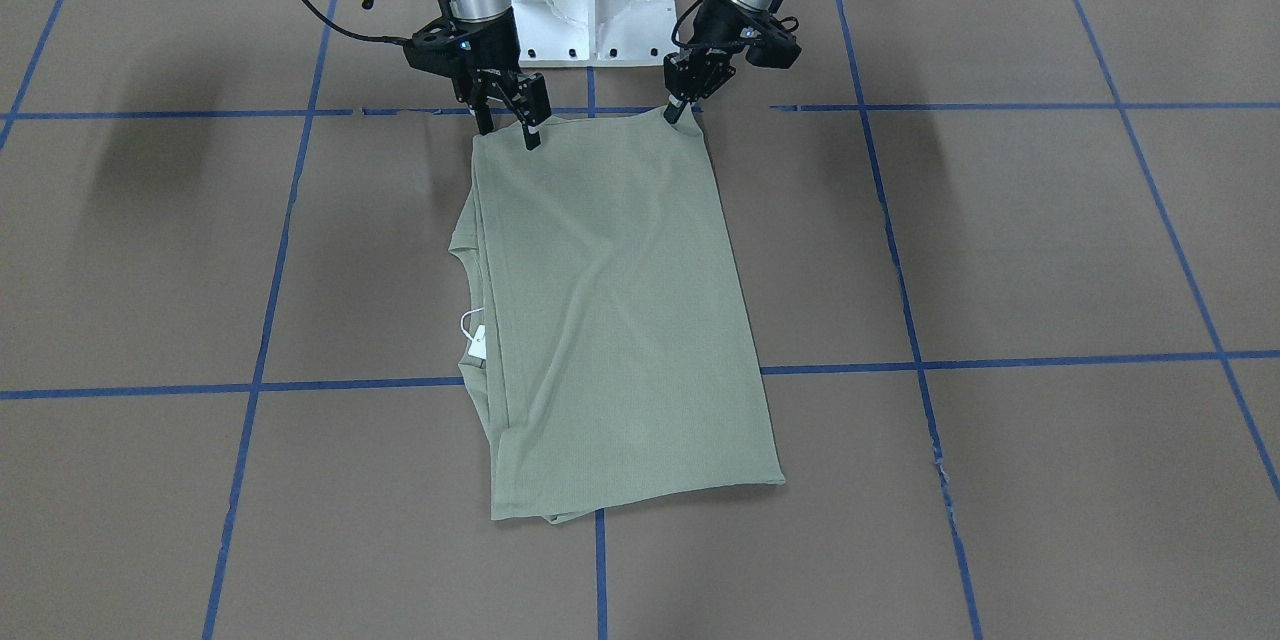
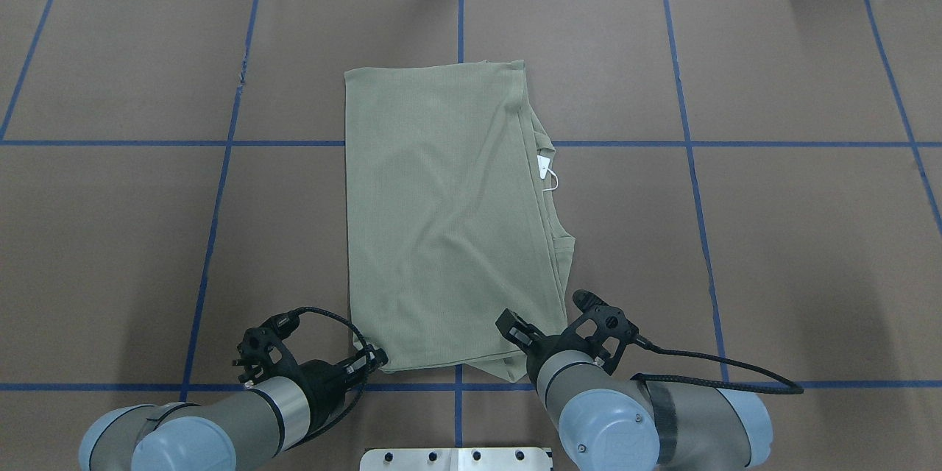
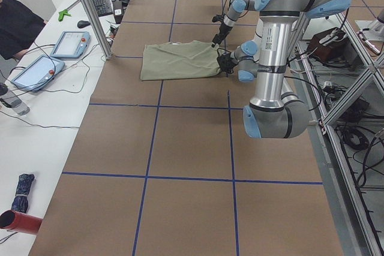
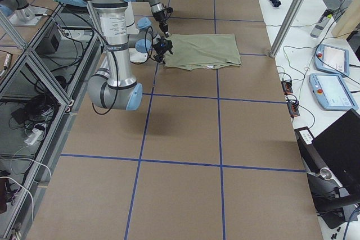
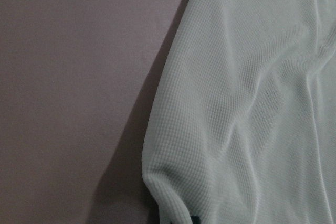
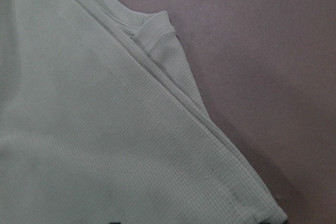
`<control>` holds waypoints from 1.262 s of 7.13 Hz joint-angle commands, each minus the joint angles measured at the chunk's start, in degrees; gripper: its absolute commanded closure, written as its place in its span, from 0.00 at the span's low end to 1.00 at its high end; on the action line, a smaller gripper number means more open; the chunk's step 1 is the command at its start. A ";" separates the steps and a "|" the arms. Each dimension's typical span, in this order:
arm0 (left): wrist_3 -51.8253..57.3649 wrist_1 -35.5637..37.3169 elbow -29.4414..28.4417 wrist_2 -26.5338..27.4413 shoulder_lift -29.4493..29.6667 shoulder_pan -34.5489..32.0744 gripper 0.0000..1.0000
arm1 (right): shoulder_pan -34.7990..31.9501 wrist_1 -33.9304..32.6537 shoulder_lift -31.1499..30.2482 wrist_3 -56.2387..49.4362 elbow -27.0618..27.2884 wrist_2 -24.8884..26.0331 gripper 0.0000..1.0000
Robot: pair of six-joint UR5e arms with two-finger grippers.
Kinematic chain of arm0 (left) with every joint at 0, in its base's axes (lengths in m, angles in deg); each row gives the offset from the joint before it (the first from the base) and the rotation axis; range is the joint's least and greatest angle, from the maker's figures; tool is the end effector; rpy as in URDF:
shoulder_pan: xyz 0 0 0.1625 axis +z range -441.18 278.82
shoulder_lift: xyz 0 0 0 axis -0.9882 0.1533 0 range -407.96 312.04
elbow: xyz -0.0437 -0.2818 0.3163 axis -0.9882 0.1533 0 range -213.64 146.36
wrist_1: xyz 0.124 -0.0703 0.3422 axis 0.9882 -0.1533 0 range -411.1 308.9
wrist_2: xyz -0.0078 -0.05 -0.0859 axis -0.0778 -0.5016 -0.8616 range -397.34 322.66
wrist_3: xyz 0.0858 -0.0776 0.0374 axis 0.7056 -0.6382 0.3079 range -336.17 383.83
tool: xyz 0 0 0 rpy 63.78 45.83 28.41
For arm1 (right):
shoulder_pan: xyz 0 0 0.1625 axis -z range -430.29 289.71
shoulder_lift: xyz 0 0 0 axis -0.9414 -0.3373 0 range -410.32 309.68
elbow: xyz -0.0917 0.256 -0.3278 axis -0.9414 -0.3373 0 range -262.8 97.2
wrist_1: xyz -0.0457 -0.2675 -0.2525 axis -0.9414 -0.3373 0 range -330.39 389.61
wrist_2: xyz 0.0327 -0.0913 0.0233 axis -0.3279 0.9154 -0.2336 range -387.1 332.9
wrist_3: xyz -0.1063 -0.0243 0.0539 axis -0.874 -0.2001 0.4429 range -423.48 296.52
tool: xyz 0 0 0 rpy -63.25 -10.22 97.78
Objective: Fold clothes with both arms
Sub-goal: 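Grasp the near corners of the folded shirt with both grippers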
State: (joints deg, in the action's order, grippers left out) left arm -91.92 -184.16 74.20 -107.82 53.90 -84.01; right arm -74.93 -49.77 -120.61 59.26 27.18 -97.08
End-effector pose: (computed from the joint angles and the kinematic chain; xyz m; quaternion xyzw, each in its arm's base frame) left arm 0.5178 -0.1997 0.3466 0.0176 0.6000 -0.2933 0.7441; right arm -0.5455 -0.2198 0.3388 0.0510 -0.4442 0.3557 0.8207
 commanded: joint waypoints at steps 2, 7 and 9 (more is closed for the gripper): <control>0.00 0.00 0.00 0.09 0.00 0.01 1.00 | 0.07 -0.07 -0.02 -0.04 -0.29 0.20 0.11; 0.00 0.00 0.00 0.00 0.00 0.01 1.00 | 0.33 -0.07 0.42 0.57 -0.82 0.46 0.18; 0.00 0.00 -0.09 0.00 0.09 0.01 1.00 | 0.33 -0.07 0.50 0.75 -0.90 1.43 0.41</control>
State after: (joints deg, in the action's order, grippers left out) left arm -91.92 -184.17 74.15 -107.82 53.92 -84.00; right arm -74.62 -49.84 -120.16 59.92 26.35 -96.01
